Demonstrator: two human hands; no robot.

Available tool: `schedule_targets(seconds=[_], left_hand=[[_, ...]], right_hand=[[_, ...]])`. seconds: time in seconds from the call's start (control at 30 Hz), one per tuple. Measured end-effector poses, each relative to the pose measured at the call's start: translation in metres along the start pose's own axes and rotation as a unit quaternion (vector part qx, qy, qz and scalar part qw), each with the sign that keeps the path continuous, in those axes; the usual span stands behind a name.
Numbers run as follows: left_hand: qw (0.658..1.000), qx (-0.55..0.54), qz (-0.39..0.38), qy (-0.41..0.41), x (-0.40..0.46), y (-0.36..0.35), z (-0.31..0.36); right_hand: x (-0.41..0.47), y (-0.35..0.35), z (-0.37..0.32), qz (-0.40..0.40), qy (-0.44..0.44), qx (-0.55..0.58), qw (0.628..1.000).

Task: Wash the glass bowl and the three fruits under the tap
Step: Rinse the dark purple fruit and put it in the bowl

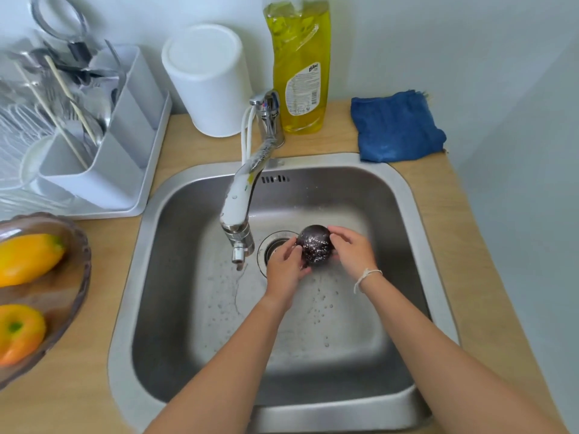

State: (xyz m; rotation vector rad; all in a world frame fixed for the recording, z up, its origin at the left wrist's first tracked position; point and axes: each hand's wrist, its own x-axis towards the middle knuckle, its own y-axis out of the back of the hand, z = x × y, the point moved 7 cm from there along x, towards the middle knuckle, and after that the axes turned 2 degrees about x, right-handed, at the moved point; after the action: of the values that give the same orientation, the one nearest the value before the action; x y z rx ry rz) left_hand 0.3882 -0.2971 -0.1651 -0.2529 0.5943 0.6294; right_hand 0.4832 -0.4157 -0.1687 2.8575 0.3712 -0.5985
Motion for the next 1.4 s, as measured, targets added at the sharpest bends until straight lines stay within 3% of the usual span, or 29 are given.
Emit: schedule_targets(seconds=[0.7, 0.93, 1.07, 1.4], left_hand=[[0.999, -0.01, -0.021, -0.022, -0.051, 0.111, 0.004], [0.999, -0.016, -0.049, -0.016, -0.05, 0.117, 0.004], [0.997, -0.008, -0.079, -0.003, -0.049, 0.117, 0.001], [0.996, 0.017, -0.09, 0.002, -0.043, 0.116, -0.004]], right_hand=[[-0.109, -0.074, -0.005, -0.023, 0.021, 0.058, 0.998], [-0.114, -0.073, -0.002, -0.005, 0.021, 0.087, 0.996], [-0.115, -0.072, -0.005, -0.045, 0.004, 0.133, 0.99], [-0.114, -0.064, -0.001, -0.051, -0.002, 0.097, 0.994]])
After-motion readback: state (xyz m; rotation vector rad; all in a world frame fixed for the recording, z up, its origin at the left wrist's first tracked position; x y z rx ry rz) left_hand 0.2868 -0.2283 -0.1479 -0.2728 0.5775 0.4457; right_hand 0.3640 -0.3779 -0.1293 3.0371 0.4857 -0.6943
